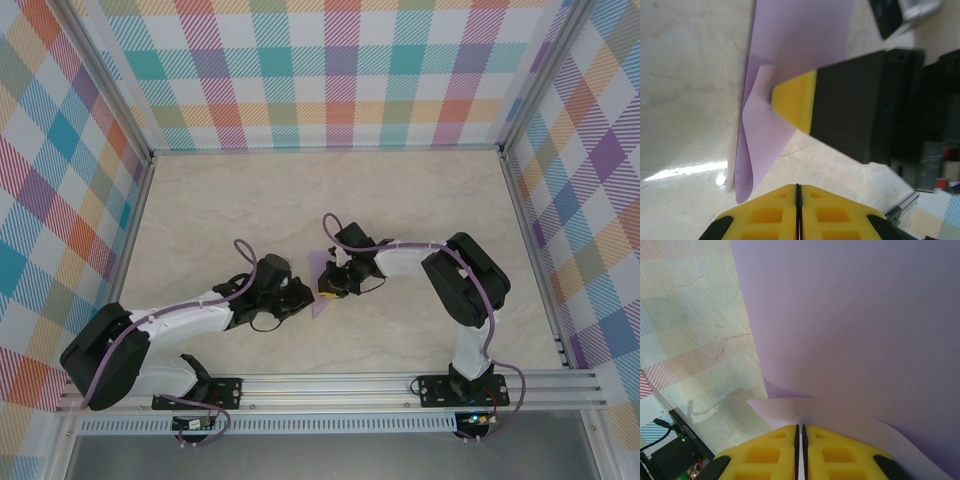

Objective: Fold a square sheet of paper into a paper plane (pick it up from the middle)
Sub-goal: Third fold the triangle at the center of the table.

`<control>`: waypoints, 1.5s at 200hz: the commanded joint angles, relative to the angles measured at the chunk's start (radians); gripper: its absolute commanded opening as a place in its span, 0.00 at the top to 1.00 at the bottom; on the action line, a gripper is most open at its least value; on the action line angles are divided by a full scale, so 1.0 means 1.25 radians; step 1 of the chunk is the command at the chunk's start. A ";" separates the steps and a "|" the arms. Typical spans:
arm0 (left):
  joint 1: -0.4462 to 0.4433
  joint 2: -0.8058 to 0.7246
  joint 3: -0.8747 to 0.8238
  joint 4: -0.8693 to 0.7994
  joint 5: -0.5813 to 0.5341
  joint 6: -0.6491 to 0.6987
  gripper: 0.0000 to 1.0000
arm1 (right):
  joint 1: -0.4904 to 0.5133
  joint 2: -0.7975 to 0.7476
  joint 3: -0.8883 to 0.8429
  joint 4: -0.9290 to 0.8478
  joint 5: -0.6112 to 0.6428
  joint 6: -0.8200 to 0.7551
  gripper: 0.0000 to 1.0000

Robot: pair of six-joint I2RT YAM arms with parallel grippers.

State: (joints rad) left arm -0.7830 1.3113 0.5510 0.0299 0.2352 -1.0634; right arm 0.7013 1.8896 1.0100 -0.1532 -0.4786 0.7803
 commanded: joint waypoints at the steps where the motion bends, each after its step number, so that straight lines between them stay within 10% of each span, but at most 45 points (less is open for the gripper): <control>1: -0.027 0.037 0.020 0.031 -0.008 -0.023 0.91 | 0.000 -0.008 0.000 -0.020 0.008 -0.006 0.88; 300: -0.049 0.176 0.060 -0.020 -0.077 -0.005 0.94 | 0.000 -0.017 -0.005 -0.026 0.010 -0.008 0.90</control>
State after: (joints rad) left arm -0.8310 1.5280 0.6201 0.0517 0.1722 -1.0840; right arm 0.7013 1.8896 1.0100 -0.1589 -0.4725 0.7803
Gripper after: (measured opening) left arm 0.065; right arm 0.096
